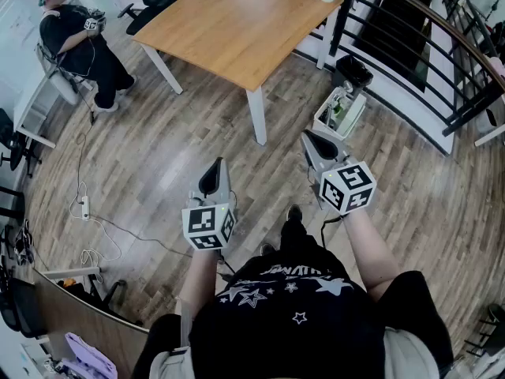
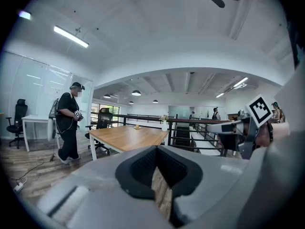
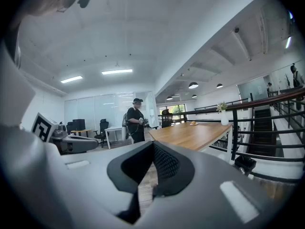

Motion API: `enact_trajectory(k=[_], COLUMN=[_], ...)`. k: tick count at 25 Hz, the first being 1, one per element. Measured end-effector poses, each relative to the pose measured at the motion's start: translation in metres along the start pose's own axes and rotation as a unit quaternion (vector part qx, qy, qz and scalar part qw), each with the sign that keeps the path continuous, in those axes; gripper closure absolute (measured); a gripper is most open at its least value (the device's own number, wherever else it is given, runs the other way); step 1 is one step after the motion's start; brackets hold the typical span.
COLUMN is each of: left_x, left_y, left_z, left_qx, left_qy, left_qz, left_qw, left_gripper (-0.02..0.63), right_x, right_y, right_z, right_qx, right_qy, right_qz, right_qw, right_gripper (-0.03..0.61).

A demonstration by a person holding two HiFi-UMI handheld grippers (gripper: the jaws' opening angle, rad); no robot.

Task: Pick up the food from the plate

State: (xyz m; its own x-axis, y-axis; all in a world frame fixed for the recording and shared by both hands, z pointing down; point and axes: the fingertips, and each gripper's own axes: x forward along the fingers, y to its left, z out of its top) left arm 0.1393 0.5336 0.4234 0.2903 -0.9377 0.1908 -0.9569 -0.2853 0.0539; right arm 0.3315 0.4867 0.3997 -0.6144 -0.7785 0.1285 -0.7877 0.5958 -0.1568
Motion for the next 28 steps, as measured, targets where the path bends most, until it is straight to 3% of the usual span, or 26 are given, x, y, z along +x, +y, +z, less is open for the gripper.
enact_trajectory(k=[16, 28], left_x=[-0.026, -0.03], left_y=[0.002, -0.002], left_z=[-0.011, -0.018], left_qx=[-0.013, -0.019], left_qy=[0.008, 0.021], left_qz=[-0.012, -0.033], left_qw=[0.9998, 0.9991], left_gripper=[0.614, 0.614], right_x=[-0.003, -0.006], right_y=[0.034, 0.032], right_z=[-0.004, 0.001], right_qx=[-0.017, -0.003], right_qy=[0.008, -0.005], right_qz=[0.008, -0.01], right_qw=[1.0, 1.0], right_gripper=[0.578, 0.577])
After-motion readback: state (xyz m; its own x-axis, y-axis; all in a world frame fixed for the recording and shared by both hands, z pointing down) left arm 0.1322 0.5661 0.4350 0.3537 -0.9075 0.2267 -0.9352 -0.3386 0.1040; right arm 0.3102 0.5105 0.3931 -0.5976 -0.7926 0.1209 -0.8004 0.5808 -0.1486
